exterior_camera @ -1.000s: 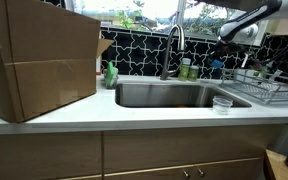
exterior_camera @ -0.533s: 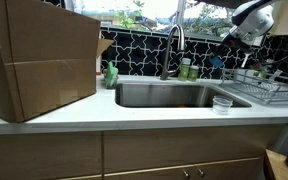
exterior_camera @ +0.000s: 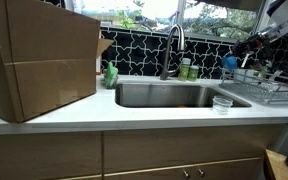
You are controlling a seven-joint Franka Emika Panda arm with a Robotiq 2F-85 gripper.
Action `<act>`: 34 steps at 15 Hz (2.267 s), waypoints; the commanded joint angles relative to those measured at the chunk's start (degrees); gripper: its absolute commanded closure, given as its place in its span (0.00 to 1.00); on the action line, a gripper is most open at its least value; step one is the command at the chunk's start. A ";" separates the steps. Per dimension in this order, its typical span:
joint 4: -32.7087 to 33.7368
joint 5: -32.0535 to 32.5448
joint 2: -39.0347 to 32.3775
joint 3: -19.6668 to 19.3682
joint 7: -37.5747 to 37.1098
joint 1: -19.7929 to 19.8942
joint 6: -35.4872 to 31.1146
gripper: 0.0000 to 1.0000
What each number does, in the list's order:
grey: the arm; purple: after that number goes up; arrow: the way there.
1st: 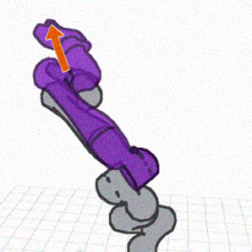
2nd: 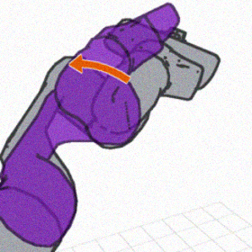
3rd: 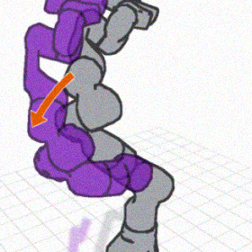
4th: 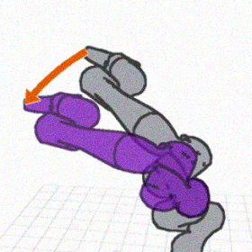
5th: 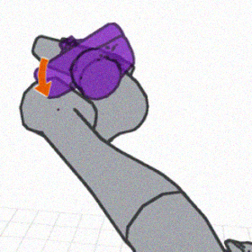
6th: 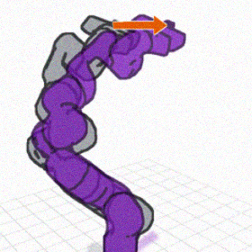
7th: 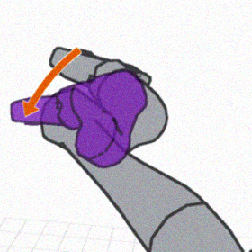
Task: Put the blue bowl in the drying rack
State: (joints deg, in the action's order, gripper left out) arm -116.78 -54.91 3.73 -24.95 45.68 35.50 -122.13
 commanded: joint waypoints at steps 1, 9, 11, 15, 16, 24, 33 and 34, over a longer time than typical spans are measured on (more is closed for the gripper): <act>-1.82 -5.10 1.22 -5.49 5.45 0.82 8.58 0.99; -0.65 -13.81 -4.84 -12.92 6.88 3.85 23.18 0.99; -0.62 -16.10 -6.75 -13.77 6.40 4.70 24.70 0.99; -0.68 -17.12 -6.02 -13.54 5.32 4.89 24.34 0.96; -0.68 -17.58 -6.28 -13.58 5.27 5.14 24.45 0.96; -1.32 -19.76 -6.90 -14.08 0.74 5.82 24.65 0.99; -5.93 -31.11 -3.86 -15.98 -0.08 8.68 23.95 0.99; -5.99 -30.92 -4.01 -16.15 -1.18 8.88 23.86 0.99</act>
State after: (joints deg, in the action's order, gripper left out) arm -120.60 -83.45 -1.63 -40.44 44.41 43.53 -99.08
